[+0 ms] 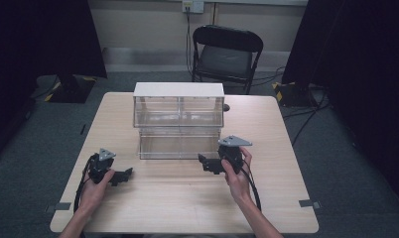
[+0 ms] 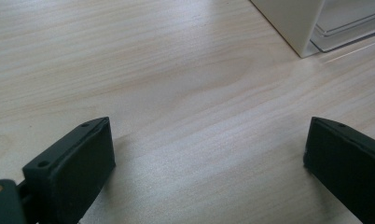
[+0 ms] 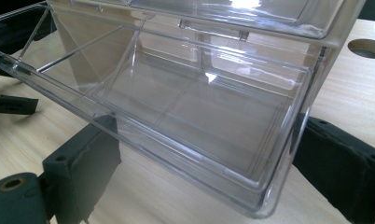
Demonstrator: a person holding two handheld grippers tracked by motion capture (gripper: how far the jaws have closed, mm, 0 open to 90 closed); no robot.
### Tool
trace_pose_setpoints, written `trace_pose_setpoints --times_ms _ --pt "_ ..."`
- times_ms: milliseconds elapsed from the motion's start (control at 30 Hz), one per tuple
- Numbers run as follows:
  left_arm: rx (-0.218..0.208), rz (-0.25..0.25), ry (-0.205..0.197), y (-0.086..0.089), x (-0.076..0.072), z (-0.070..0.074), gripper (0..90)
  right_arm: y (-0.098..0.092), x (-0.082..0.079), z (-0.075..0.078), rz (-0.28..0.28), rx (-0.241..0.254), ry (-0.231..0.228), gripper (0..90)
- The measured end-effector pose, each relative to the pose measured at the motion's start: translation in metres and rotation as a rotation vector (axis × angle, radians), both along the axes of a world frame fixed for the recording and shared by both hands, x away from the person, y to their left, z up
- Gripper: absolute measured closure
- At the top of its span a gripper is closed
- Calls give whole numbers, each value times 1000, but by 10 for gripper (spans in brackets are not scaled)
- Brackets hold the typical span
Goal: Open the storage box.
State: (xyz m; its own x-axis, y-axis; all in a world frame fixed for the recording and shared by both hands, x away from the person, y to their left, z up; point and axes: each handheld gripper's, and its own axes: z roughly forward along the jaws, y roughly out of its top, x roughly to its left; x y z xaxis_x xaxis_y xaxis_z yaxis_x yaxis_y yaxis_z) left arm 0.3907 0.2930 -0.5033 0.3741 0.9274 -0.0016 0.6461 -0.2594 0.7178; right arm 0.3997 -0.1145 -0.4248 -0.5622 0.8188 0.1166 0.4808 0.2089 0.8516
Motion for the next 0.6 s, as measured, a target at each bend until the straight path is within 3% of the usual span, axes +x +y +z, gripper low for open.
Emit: trace_pose_setpoints --times_ms 267,600 --pt "0 0 0 0 0 0 13 3 5 9 -2 23 -10 87" --pt "-2 1 -1 0 0 0 13 5 10 8 -14 30 -8 91"
